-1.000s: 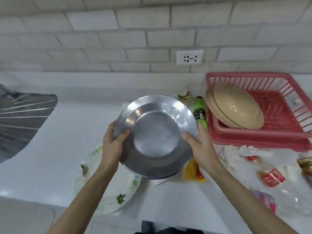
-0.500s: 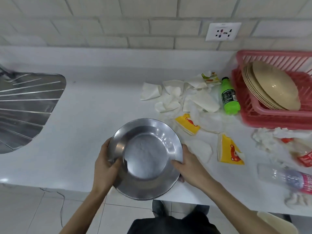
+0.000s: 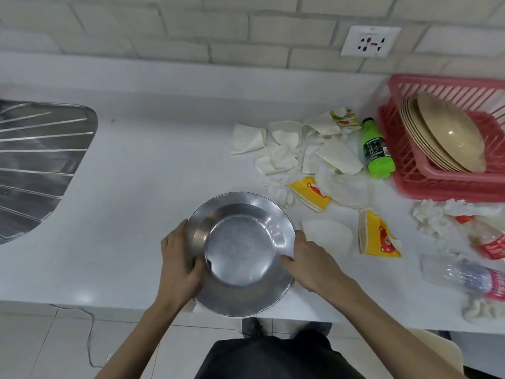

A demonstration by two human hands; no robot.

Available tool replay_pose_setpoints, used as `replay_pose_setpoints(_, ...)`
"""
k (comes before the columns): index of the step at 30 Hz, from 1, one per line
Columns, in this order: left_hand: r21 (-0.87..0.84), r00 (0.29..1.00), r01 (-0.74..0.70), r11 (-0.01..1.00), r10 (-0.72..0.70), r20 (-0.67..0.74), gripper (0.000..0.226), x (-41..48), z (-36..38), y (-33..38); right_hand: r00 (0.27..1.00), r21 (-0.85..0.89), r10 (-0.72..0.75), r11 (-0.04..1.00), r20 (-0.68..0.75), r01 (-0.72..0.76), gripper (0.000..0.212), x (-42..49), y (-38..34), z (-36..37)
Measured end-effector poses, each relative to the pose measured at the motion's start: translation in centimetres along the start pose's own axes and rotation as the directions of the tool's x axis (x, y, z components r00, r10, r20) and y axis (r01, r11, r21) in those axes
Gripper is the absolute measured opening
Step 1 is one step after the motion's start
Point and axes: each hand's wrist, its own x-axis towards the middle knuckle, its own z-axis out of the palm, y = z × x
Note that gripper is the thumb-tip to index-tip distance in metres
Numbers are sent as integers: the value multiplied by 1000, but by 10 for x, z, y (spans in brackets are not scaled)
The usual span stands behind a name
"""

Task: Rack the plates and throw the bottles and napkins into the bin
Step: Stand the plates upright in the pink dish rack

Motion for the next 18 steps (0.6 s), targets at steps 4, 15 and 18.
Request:
replay_pose_setpoints(4,69,997,36,997,-41,61,84,7,1,-9,999,30,20,999,29,-20,37,5,-4,-3)
replay_pose_setpoints(15,45,993,80,996,-84,78,86,9,2,-12,999,75,-13,997,44,10,46,8,4,2)
replay_pose_setpoints(18,37,994,64,997,-67,89,86,11,1,-11,999,102,-24,995,41,19,48,10,6,3)
